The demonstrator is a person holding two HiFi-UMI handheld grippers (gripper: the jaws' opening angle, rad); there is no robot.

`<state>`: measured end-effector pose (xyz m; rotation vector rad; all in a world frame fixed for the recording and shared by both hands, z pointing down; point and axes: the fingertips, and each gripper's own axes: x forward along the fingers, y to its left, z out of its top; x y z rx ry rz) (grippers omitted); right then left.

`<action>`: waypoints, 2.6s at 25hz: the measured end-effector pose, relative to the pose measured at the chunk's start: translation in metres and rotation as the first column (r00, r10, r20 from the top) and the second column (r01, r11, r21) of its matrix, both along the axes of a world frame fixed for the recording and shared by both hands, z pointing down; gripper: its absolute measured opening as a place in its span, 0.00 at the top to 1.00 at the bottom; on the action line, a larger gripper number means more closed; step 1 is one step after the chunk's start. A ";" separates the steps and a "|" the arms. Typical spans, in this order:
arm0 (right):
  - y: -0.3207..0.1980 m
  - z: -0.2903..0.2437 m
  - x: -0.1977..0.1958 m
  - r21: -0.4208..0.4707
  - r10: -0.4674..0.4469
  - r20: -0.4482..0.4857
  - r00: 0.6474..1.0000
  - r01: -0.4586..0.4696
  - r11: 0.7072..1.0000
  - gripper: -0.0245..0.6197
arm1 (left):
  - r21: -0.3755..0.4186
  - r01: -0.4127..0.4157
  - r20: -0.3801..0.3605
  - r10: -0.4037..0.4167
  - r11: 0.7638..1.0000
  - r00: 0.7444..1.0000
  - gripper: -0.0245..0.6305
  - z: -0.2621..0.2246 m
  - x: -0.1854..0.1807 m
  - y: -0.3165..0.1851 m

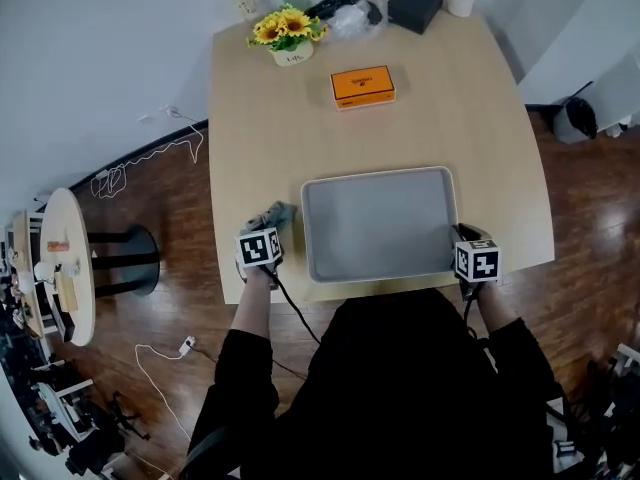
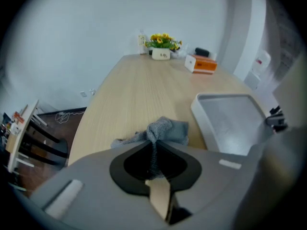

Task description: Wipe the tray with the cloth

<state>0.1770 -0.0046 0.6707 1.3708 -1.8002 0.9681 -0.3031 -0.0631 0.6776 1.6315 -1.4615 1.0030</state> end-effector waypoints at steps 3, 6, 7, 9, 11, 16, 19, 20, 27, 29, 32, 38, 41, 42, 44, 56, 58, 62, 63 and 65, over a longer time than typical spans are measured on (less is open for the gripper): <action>-0.001 -0.001 0.001 0.020 -0.007 0.015 1.000 0.007 1.000 0.87 | 0.116 -0.066 -0.080 0.075 0.991 0.994 0.95 -0.041 0.039 -0.022; -0.001 0.002 -0.004 0.023 -0.009 0.024 1.000 0.009 1.000 0.86 | 0.151 -0.249 0.022 0.249 0.957 0.968 0.95 -0.055 0.076 -0.049; -0.001 0.002 -0.005 0.023 -0.005 0.034 0.999 0.004 1.000 0.86 | 0.130 -0.325 0.096 0.315 0.937 0.944 0.95 -0.049 0.086 -0.058; 0.000 0.002 -0.005 0.024 0.006 0.051 0.999 -0.008 1.000 0.86 | 0.045 -0.468 0.249 0.444 0.883 0.861 0.95 -0.031 0.105 -0.071; 0.001 0.002 -0.007 0.026 0.010 0.055 0.998 -0.011 1.000 0.86 | -0.048 -0.562 0.329 0.544 0.826 0.772 0.95 -0.018 0.125 -0.075; -0.001 -0.001 -0.010 0.050 0.013 0.066 0.998 -0.017 0.999 0.86 | -0.092 -0.608 0.229 0.612 0.788 0.757 0.95 -0.002 0.183 -0.067; -0.002 -0.001 -0.010 0.068 0.017 0.093 0.995 -0.024 0.997 0.86 | -0.040 -0.539 0.049 0.540 0.841 0.840 0.95 -0.006 0.216 -0.071; -0.002 0.000 -0.010 0.073 0.014 0.100 0.995 -0.021 0.997 0.86 | -0.041 -0.500 -0.028 0.500 0.865 0.866 0.95 -0.006 0.227 -0.071; -0.001 -0.002 -0.008 0.093 -0.009 0.151 0.989 -0.005 0.996 0.85 | -0.022 -0.603 -0.239 0.581 0.798 0.778 0.95 -0.010 0.364 -0.065; 0.000 -0.002 -0.008 0.093 -0.013 0.157 0.987 -0.002 0.996 0.85 | 0.003 -0.645 -0.283 0.619 0.764 0.732 0.96 -0.011 0.411 -0.060; 0.001 0.000 -0.010 0.090 -0.024 0.153 0.988 0.010 0.996 0.84 | 0.016 -0.691 -0.319 0.659 0.723 0.682 0.96 -0.011 0.462 -0.051; 0.001 0.001 -0.006 0.075 -0.047 0.132 0.990 0.037 0.996 0.84 | -0.009 -0.709 -0.391 0.650 0.705 0.652 0.96 -0.013 0.466 -0.038; 0.004 0.000 -0.006 0.071 -0.050 0.123 0.991 0.041 0.997 0.84 | -0.050 -0.761 -0.454 0.664 0.646 0.594 0.96 -0.014 0.456 0.001; 0.003 0.001 -0.006 0.071 -0.049 0.122 0.991 0.041 0.997 0.84 | -0.051 -0.780 -0.459 0.679 0.624 0.573 0.96 -0.014 0.451 0.016; 0.003 0.002 -0.006 0.068 -0.046 0.122 0.991 0.038 0.997 0.84 | -0.045 -0.812 -0.454 0.712 0.583 0.536 0.96 -0.013 0.439 0.047; 0.001 0.002 -0.009 0.074 -0.032 0.105 0.994 0.025 0.997 0.84 | -0.039 -0.947 -0.516 0.805 0.320 0.293 0.96 -0.011 0.411 0.150; 0.002 0.002 -0.010 0.080 -0.028 0.115 0.993 0.019 0.997 0.84 | -0.023 -0.946 -0.485 0.825 0.322 0.292 0.96 -0.010 0.410 0.130; 0.001 0.002 -0.011 0.091 -0.030 0.127 0.991 0.019 0.996 0.84 | -0.009 -0.922 -0.378 0.852 0.387 0.361 0.96 -0.010 0.411 0.047; 0.001 0.001 -0.011 0.093 -0.032 0.127 0.991 0.020 0.995 0.84 | -0.009 -0.917 -0.348 0.858 0.400 0.377 0.96 -0.010 0.411 0.024; 0.000 0.001 -0.011 0.098 -0.034 0.127 0.991 0.022 0.995 0.84 | -0.017 -0.905 -0.299 0.861 0.426 0.411 0.96 -0.010 0.412 -0.015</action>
